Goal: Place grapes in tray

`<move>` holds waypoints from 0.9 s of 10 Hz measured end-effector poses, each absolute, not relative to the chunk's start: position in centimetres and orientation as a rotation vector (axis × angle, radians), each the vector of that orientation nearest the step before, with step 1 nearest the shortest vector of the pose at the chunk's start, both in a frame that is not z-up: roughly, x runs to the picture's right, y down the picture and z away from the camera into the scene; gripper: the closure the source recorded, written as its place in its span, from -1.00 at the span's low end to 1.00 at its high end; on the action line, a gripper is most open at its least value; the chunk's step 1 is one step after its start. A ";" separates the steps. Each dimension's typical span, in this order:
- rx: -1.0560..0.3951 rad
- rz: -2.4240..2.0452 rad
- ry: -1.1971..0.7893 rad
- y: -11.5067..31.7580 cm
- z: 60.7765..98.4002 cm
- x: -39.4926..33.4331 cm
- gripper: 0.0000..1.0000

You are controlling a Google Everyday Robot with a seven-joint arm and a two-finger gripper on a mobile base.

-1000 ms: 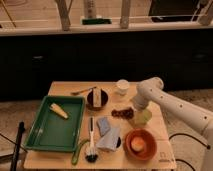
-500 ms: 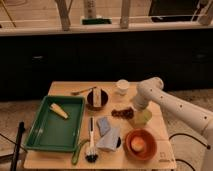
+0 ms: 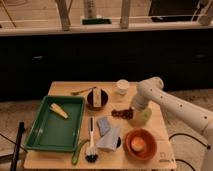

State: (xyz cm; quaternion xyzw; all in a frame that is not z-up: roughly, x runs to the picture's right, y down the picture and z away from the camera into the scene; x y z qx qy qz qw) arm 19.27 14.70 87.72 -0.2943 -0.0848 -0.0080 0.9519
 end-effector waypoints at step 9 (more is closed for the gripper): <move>-0.585 -0.138 -0.153 14.7 85.8 17.4 -0.60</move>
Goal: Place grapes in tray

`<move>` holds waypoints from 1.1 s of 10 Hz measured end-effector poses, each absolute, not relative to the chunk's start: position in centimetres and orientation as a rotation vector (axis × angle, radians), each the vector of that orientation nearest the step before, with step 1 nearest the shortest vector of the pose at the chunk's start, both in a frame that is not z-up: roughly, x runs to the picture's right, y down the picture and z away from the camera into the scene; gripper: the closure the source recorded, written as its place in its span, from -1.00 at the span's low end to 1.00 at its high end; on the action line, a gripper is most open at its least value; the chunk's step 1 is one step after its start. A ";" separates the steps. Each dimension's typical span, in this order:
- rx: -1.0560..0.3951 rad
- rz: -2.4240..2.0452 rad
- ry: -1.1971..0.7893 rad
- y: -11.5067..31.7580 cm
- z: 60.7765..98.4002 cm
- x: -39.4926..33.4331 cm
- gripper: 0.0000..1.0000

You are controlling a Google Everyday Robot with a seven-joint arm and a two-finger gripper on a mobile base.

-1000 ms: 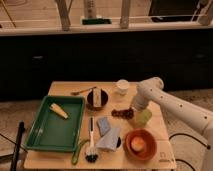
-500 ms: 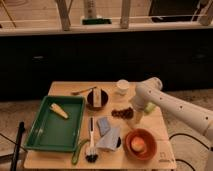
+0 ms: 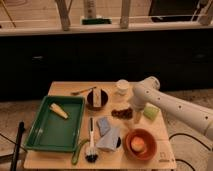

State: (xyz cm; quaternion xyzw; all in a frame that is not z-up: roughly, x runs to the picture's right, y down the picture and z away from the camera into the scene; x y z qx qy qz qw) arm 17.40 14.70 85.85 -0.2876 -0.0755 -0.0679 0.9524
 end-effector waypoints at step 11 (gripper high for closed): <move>-0.654 -0.184 -0.188 14.6 88.7 15.5 0.53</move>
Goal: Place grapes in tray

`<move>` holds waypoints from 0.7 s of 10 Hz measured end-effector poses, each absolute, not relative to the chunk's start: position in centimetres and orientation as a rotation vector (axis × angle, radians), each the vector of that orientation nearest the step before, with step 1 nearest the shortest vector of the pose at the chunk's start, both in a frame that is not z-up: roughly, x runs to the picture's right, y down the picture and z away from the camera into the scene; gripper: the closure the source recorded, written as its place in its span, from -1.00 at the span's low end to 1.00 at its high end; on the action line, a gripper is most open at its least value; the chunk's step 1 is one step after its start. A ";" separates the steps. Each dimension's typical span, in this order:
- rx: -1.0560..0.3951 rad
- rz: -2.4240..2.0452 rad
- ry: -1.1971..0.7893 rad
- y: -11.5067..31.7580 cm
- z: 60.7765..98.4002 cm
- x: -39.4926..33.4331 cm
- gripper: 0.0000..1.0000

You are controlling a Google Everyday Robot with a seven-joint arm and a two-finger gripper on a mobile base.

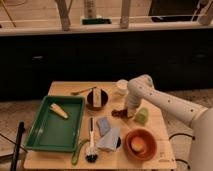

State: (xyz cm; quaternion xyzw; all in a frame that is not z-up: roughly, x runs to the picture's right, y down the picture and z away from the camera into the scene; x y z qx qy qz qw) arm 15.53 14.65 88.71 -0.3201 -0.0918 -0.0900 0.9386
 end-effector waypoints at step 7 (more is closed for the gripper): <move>-0.640 -0.184 -0.141 13.2 87.8 16.3 1.00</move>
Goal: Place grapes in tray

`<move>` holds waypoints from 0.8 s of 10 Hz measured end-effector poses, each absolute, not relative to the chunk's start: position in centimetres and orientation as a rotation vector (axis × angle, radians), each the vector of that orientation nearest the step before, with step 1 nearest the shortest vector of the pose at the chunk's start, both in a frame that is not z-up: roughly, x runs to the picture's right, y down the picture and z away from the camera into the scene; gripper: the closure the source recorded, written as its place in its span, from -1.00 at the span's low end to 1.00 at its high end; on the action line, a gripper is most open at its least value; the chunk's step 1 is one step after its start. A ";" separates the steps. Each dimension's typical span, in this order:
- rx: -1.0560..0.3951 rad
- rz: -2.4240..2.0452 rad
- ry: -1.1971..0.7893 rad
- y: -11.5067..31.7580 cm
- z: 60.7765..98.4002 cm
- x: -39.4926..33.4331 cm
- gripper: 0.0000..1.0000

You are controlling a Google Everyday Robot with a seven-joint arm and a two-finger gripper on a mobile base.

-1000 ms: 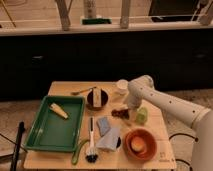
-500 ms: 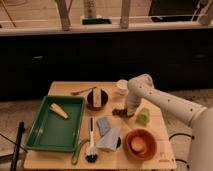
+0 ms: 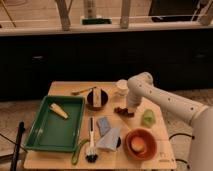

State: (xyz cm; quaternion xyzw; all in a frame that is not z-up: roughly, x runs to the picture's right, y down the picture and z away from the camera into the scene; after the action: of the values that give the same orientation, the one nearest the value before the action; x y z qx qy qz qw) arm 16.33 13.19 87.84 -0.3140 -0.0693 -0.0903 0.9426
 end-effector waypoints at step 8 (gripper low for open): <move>-0.532 -0.257 -0.100 8.0 82.2 15.9 1.00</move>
State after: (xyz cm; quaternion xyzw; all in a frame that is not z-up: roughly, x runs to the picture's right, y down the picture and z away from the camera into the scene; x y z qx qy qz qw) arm 15.87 8.03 82.22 -0.2620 -0.0491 -0.1264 0.9555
